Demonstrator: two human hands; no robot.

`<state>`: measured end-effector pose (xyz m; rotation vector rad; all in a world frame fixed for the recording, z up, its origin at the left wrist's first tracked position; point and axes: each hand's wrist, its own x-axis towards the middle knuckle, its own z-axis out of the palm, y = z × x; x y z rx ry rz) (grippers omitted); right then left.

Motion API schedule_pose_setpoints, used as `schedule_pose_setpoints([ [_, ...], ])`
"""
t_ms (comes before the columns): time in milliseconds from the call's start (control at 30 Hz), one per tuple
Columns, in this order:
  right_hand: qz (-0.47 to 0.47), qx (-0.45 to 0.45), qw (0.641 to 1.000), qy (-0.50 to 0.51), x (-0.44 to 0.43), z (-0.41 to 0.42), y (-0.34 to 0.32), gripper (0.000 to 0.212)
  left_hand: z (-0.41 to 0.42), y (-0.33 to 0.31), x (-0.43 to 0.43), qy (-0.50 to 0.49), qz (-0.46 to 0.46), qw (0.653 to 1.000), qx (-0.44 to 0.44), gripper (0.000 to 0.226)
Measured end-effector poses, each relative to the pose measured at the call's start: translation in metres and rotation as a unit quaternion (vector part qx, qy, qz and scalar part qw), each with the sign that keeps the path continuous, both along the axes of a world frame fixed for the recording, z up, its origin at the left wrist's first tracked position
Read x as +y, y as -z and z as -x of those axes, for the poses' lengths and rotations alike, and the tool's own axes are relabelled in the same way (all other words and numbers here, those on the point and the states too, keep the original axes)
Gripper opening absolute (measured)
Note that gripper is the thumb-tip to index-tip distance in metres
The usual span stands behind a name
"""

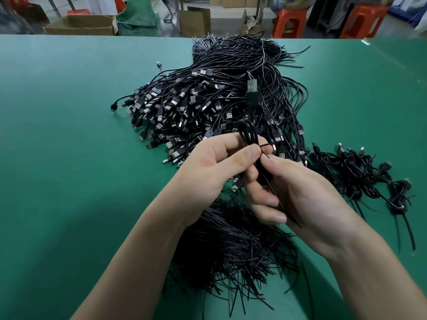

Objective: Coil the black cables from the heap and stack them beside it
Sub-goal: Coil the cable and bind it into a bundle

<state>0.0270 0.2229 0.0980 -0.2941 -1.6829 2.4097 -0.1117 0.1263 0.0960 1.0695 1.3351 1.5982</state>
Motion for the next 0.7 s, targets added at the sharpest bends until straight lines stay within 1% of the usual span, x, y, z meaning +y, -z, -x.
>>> schedule_pose_setpoints([
  [67, -0.087, -0.021, 0.995, 0.052, 0.002, -0.003, -0.001, 0.033, -0.002, -0.002, 0.0, -0.003, 0.005, 1.0, 0.009, 0.023],
  [100, -0.144, -0.026, 0.986, 0.084, 0.002, -0.003, -0.002, 0.03, -0.003, -0.003, 0.0, -0.001, 0.001, 1.0, 0.01, 0.024],
  [133, -0.218, -0.028, 0.967, 0.13, 0.003, -0.003, -0.001, 0.025, -0.003, -0.003, 0.0, -0.001, -0.005, 1.0, 0.012, 0.024],
  [167, -0.302, -0.025, 0.934, 0.19, 0.004, -0.002, 0.0, 0.019, -0.004, -0.003, 0.0, -0.006, -0.01, 1.0, 0.02, 0.023],
  [200, -0.381, -0.016, 0.892, 0.245, 0.006, -0.003, 0.001, 0.016, -0.004, -0.003, -0.001, -0.014, -0.013, 0.999, 0.03, 0.023],
  [233, -0.444, 0.0, 0.851, 0.282, 0.009, -0.005, 0.001, 0.019, -0.004, -0.003, -0.001, -0.018, -0.012, 0.999, 0.038, 0.024],
  [300, -0.537, 0.048, 0.786, 0.302, 0.014, -0.007, -0.001, 0.024, -0.003, -0.003, 0.0, -0.012, 0.006, 0.999, 0.047, 0.025],
  [367, -0.61, 0.099, 0.73, 0.291, 0.019, -0.01, -0.003, 0.015, -0.002, -0.002, 0.0, 0.008, 0.032, 0.998, 0.055, 0.025],
  [400, -0.633, 0.116, 0.709, 0.288, 0.02, -0.012, -0.003, 0.01, -0.002, -0.002, 0.0, 0.017, 0.044, 0.997, 0.057, 0.025],
  [467, -0.648, 0.131, 0.692, 0.291, 0.021, -0.013, -0.005, 0.009, -0.001, -0.004, -0.002, 0.034, 0.063, 0.996, 0.051, 0.024],
  [600, -0.652, 0.118, 0.691, 0.289, 0.019, -0.014, -0.009, 0.011, 0.003, -0.003, -0.003, 0.053, 0.094, 0.993, 0.037, 0.022],
  [633, -0.645, 0.11, 0.7, 0.287, 0.018, -0.014, -0.01, 0.011, 0.004, -0.002, -0.002, 0.053, 0.095, 0.994, 0.03, 0.022],
  [667, -0.627, 0.102, 0.717, 0.287, 0.017, -0.014, -0.01, 0.009, 0.004, -0.002, -0.002, 0.05, 0.092, 0.994, 0.021, 0.023],
  [700, -0.592, 0.093, 0.746, 0.289, 0.016, -0.013, -0.009, 0.007, 0.004, -0.003, -0.002, 0.045, 0.089, 0.995, 0.015, 0.025],
])
